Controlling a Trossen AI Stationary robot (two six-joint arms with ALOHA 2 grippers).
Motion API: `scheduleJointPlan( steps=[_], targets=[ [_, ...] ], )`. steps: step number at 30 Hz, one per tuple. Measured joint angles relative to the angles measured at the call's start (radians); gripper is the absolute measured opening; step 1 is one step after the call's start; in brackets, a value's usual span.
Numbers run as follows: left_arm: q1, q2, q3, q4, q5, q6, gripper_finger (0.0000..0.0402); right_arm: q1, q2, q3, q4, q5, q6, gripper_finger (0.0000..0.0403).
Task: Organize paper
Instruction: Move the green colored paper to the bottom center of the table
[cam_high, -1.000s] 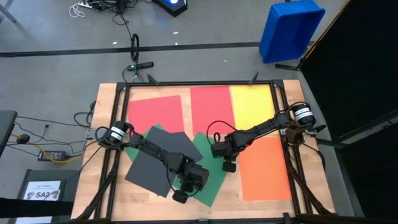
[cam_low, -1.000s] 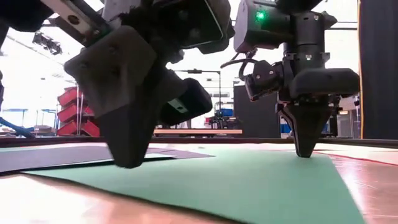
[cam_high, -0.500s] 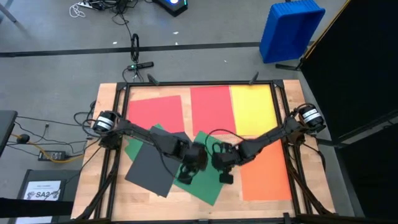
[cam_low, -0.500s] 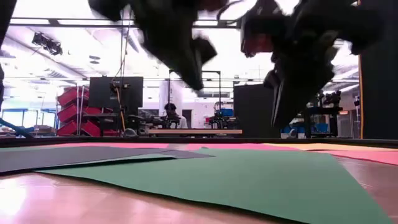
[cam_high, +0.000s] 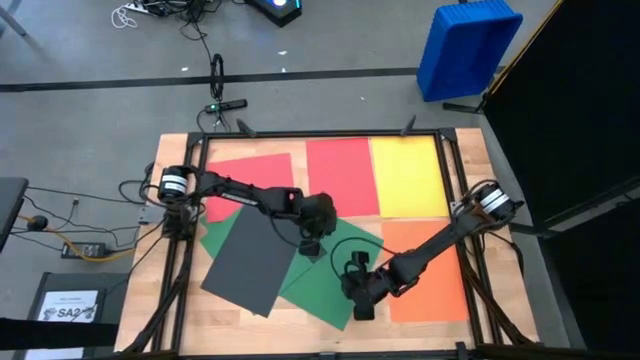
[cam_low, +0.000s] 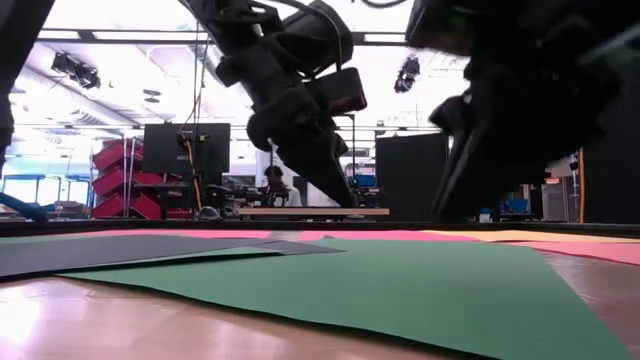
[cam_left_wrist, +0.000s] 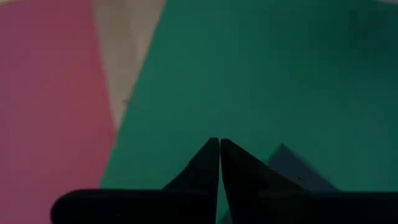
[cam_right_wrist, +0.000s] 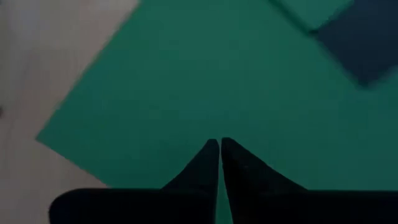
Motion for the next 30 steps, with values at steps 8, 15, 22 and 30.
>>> scheduleJointPlan(
  steps=[8,15,22,30],
  targets=[
    [0.028,0.03,-0.003,-0.035,0.037,0.011,0.0,-0.015,0.066,0.025,0.038,-0.089,0.014,0.0],
    [0.03,0.069,-0.003,-0.064,0.046,0.008,0.0,-0.019,0.063,0.026,-0.013,-0.182,0.056,0.0],
    [0.028,0.068,0.0,-0.168,0.059,-0.006,0.0,-0.002,0.058,0.031,-0.105,-0.202,0.089,0.0],
    [0.004,0.068,0.001,-0.207,0.091,-0.035,0.0,-0.001,0.058,0.029,-0.119,-0.239,0.097,0.0]
  ],
)
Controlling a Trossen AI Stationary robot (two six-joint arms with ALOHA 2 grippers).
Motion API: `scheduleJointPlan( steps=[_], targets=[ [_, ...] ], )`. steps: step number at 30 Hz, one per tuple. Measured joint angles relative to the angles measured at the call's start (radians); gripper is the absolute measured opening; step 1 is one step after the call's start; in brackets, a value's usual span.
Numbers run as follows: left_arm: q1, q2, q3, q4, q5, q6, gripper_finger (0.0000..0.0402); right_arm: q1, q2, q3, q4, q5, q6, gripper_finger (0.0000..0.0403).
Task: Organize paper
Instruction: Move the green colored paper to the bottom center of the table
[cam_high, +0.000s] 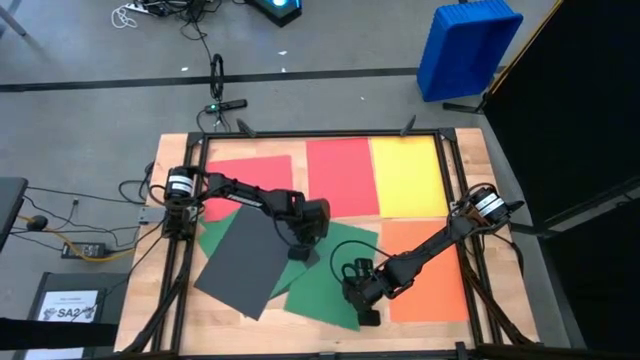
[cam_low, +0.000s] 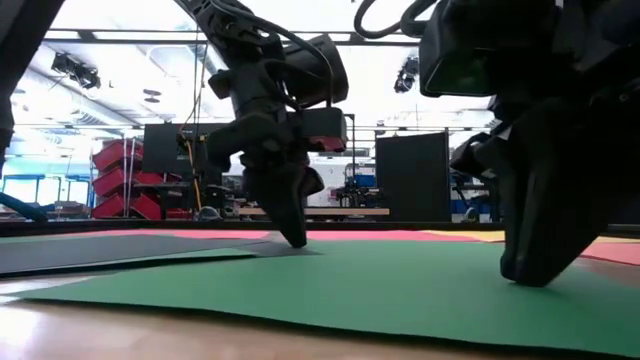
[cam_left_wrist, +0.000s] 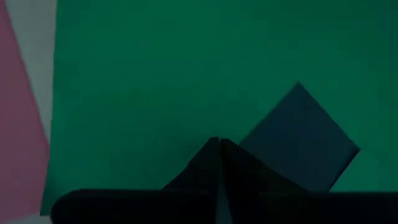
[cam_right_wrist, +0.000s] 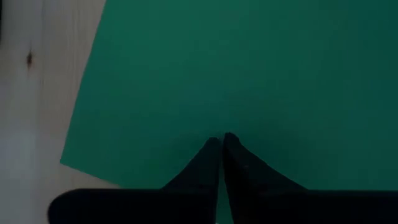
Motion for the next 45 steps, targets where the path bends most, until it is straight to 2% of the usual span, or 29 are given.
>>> scheduleJointPlan(
  steps=[6,14,33,45],
  targets=[
    [-0.008,0.0,0.0,-0.037,0.01,-0.007,0.0,-0.015,-0.01,-0.001,-0.025,-0.046,0.044,0.0],
    [-0.008,0.001,-0.002,-0.037,0.019,-0.008,0.0,-0.042,-0.03,-0.002,-0.156,-0.1,0.094,0.0],
    [-0.009,0.004,-0.003,-0.002,0.038,-0.027,0.0,-0.049,-0.036,-0.003,-0.218,-0.156,0.09,0.0],
    [-0.007,0.004,-0.005,0.015,0.026,-0.027,0.0,-0.043,-0.095,-0.01,-0.31,-0.166,0.106,0.0]
  ],
)
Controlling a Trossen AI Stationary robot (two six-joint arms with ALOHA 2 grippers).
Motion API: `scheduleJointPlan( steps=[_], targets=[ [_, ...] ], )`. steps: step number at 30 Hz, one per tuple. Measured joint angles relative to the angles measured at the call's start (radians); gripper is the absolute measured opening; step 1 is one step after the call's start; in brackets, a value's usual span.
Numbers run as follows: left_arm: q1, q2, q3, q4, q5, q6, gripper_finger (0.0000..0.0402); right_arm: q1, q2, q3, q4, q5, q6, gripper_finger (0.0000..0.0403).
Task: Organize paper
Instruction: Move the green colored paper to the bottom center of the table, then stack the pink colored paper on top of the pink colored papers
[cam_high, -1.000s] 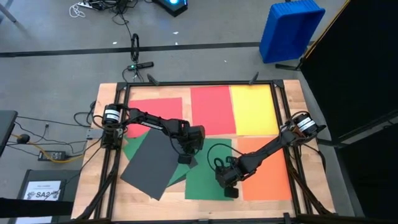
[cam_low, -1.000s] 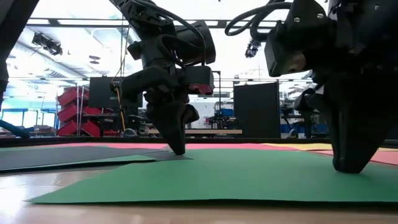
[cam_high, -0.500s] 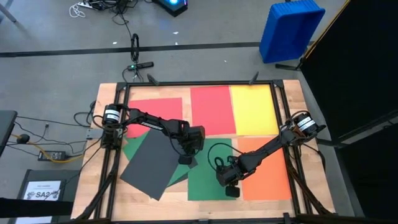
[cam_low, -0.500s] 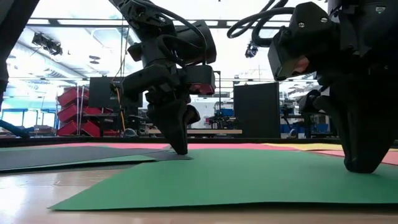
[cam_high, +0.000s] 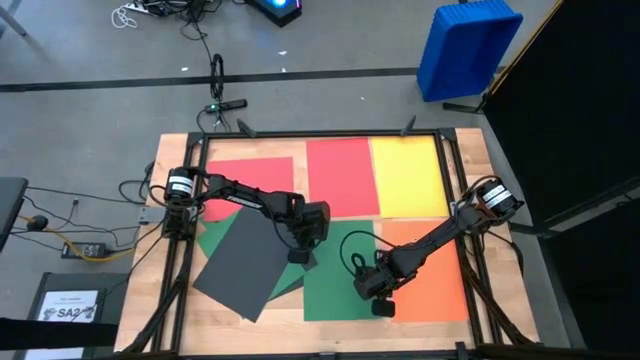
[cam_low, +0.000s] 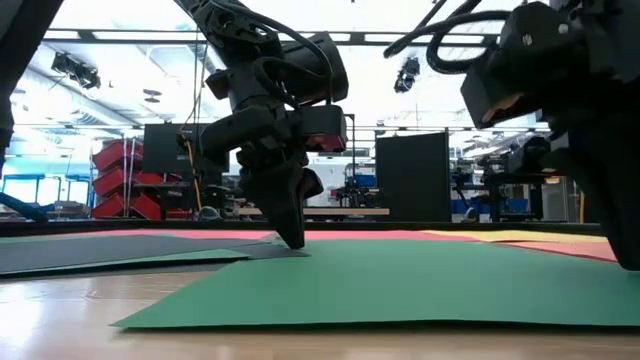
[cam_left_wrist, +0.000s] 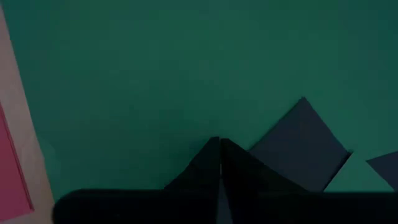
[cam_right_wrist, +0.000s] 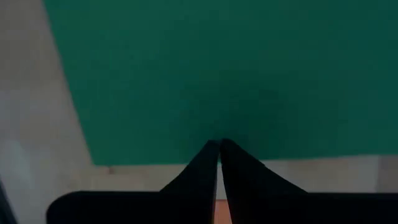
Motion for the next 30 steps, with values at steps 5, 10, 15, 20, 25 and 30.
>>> scheduleJointPlan(
  steps=[5,10,15,20,25,30],
  targets=[
    [0.0,0.0,0.0,0.012,0.0,-0.003,0.0,-0.001,-0.004,0.001,-0.033,0.01,0.001,0.0],
    [0.0,-0.006,0.005,0.012,0.0,-0.027,0.0,0.008,-0.071,0.002,-0.084,0.129,0.009,0.0],
    [0.0,-0.054,0.035,0.016,-0.006,-0.032,0.0,0.028,-0.212,0.004,-0.132,0.337,0.052,0.0],
    [-0.001,-0.134,0.042,0.017,-0.012,-0.026,0.0,0.022,-0.324,0.005,-0.146,0.575,0.044,0.0],
    [0.021,-0.266,0.042,-0.076,-0.086,0.022,0.0,-0.052,-0.366,0.005,-0.11,0.654,-0.037,0.0],
    [0.135,-0.414,-0.042,-0.128,-0.138,0.039,0.0,-0.17,-0.342,0.006,0.016,0.539,-0.203,0.0]
  ],
)
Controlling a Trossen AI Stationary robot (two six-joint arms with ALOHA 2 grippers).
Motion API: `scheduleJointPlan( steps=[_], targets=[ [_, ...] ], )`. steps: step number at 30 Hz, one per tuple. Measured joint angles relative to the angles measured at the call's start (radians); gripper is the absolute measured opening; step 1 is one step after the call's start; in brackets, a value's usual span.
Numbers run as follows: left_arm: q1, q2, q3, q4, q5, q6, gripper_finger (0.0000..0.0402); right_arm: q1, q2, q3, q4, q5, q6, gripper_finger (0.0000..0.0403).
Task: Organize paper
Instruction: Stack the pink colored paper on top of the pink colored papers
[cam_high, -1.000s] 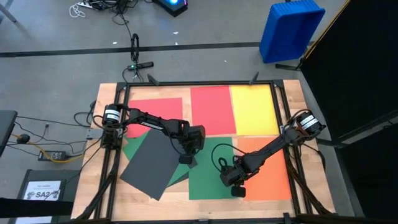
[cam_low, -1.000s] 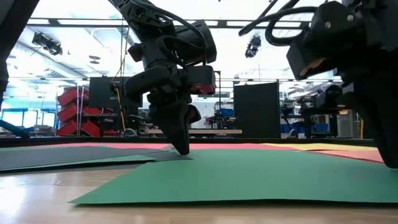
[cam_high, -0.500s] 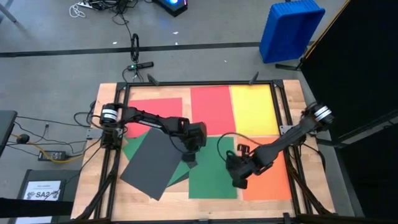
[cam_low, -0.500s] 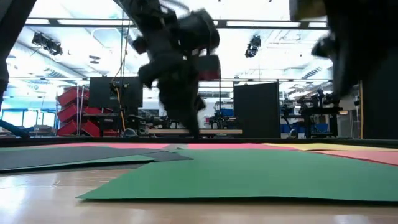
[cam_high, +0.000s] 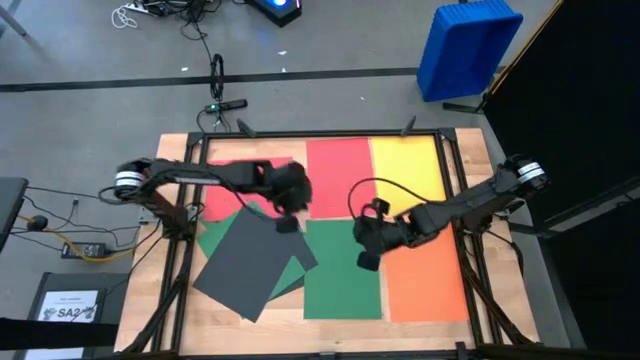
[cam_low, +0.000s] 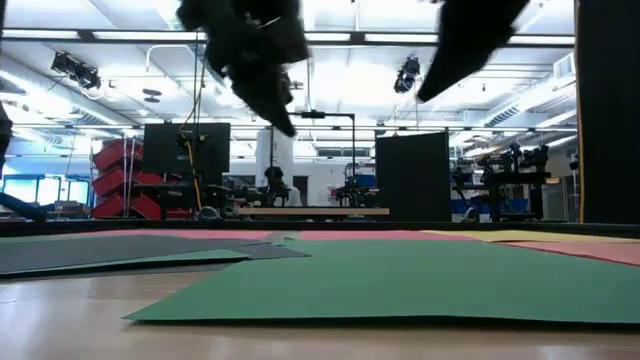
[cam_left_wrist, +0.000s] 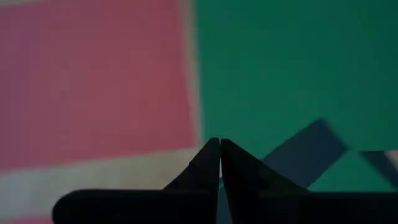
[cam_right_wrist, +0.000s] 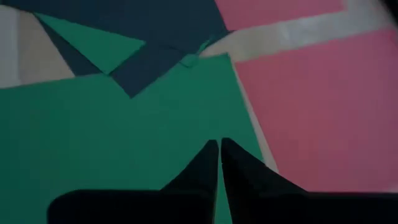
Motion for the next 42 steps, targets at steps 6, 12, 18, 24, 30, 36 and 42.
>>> scheduleJointPlan(
  steps=[6,12,18,24,30,36,42],
  targets=[
    [0.231,-0.12,-0.213,0.049,-0.012,-0.062,0.0,-0.231,0.079,0.0,0.231,-0.269,-0.214,0.0],
    [0.397,-0.128,-0.301,-0.028,-0.14,-0.201,0.0,-0.495,0.189,0.013,0.51,-0.549,-0.278,0.0001],
    [0.498,-0.128,-0.306,-0.025,-0.173,-0.126,0.0021,-0.655,0.286,0.106,0.518,-0.711,-0.293,0.0028],
    [0.604,-0.088,-0.305,0.001,-0.163,-0.069,0.0118,-0.672,0.3,0.129,0.524,-0.741,-0.409,0.0086],
    [0.684,-0.006,-0.304,-0.001,-0.175,-0.117,0.0221,-0.703,0.296,0.129,0.515,-0.719,-0.44,0.0151],
    [0.748,0.09,-0.256,-0.055,-0.187,-0.141,0.0272,-0.725,0.297,0.129,0.512,-0.716,-0.464,0.0206],
    [0.757,0.155,-0.22,-0.125,-0.189,-0.158,0.0279,-0.727,0.297,0.128,0.501,-0.712,-0.506,0.0237]
  ],
)
